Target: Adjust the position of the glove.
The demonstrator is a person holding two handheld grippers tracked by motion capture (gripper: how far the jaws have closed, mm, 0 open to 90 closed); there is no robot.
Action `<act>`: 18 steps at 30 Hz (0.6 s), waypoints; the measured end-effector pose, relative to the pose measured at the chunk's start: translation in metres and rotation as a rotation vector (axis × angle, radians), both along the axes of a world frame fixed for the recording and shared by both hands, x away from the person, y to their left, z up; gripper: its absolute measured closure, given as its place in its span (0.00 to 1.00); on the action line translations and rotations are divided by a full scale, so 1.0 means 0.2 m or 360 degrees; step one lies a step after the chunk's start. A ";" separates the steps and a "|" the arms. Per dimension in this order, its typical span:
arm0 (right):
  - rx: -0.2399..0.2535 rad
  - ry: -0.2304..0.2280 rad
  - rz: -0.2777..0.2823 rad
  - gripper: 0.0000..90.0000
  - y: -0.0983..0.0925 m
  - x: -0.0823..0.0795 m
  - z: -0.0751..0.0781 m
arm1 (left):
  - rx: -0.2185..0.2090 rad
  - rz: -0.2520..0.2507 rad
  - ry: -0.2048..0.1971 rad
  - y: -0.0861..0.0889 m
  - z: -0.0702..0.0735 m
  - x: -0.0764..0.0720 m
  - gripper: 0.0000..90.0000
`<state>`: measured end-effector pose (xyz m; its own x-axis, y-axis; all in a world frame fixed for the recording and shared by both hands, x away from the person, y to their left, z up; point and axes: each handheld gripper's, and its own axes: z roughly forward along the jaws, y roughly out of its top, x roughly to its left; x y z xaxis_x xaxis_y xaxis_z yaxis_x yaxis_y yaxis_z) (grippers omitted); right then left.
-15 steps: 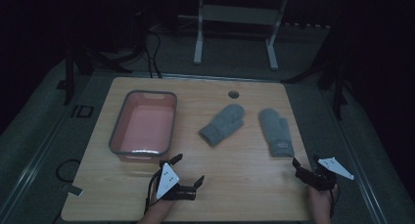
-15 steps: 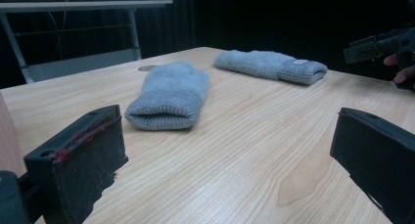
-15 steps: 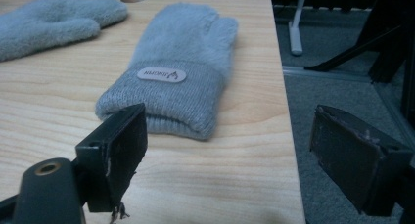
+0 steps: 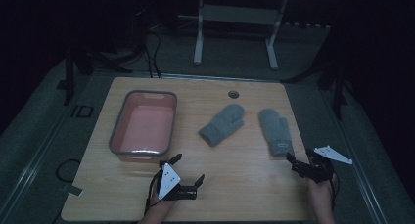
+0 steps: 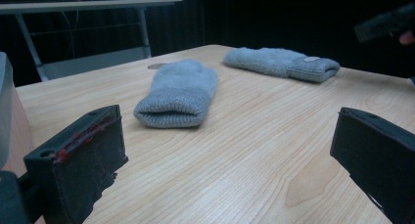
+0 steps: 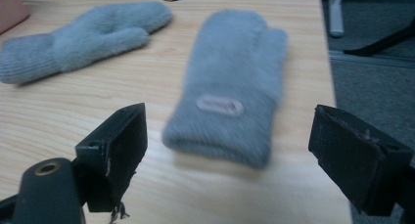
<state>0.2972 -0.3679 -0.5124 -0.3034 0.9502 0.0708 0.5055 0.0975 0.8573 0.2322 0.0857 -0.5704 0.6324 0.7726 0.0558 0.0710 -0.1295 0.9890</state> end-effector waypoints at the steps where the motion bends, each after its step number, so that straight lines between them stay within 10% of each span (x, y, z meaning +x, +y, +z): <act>1: -0.0006 -0.0004 0.0020 0.16 0.01 0.02 0.02 | -0.0001 -0.0002 -0.0002 0.00 0.00 0.00 0.00; 18: 0.0012 -0.0049 0.0454 0.16 0.44 0.41 0.18 | -0.0039 -0.0044 0.0031 0.01 0.00 0.01 0.00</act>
